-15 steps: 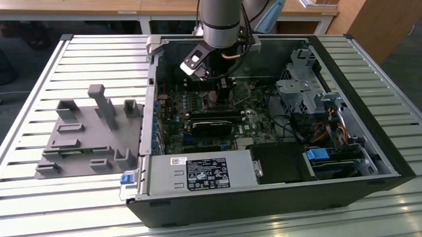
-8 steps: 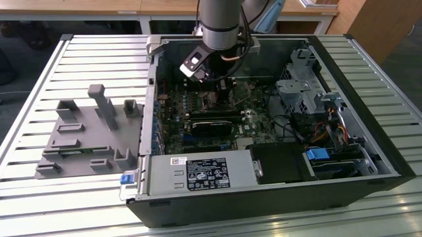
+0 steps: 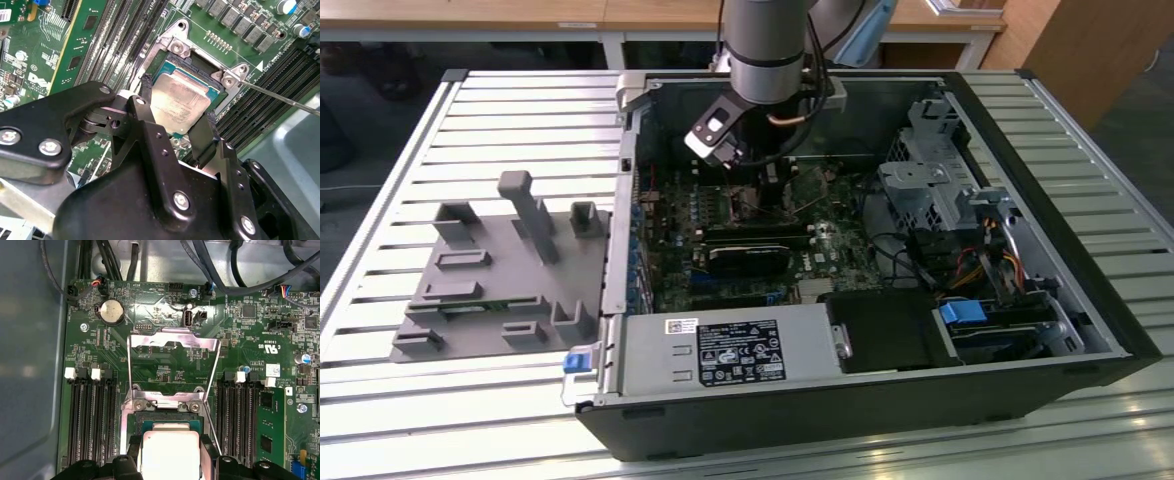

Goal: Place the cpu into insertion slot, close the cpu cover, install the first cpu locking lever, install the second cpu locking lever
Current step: 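Place the cpu into insertion slot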

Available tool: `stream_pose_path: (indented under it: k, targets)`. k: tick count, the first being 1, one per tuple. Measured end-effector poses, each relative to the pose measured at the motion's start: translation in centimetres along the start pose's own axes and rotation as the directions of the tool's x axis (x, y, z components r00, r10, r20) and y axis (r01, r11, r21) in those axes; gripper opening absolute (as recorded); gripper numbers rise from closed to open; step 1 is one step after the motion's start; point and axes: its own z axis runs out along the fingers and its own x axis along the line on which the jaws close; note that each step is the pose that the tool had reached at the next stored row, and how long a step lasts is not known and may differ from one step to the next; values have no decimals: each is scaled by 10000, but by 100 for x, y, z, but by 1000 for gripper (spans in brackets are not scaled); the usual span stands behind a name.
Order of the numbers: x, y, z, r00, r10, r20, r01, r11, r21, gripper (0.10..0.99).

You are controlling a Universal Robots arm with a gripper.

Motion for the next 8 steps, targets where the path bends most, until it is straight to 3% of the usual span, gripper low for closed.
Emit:
stream_pose_path:
  k: [8]
  targets:
    - [1, 2, 37, 10000, 12, 1, -12, 10000, 1, 541]
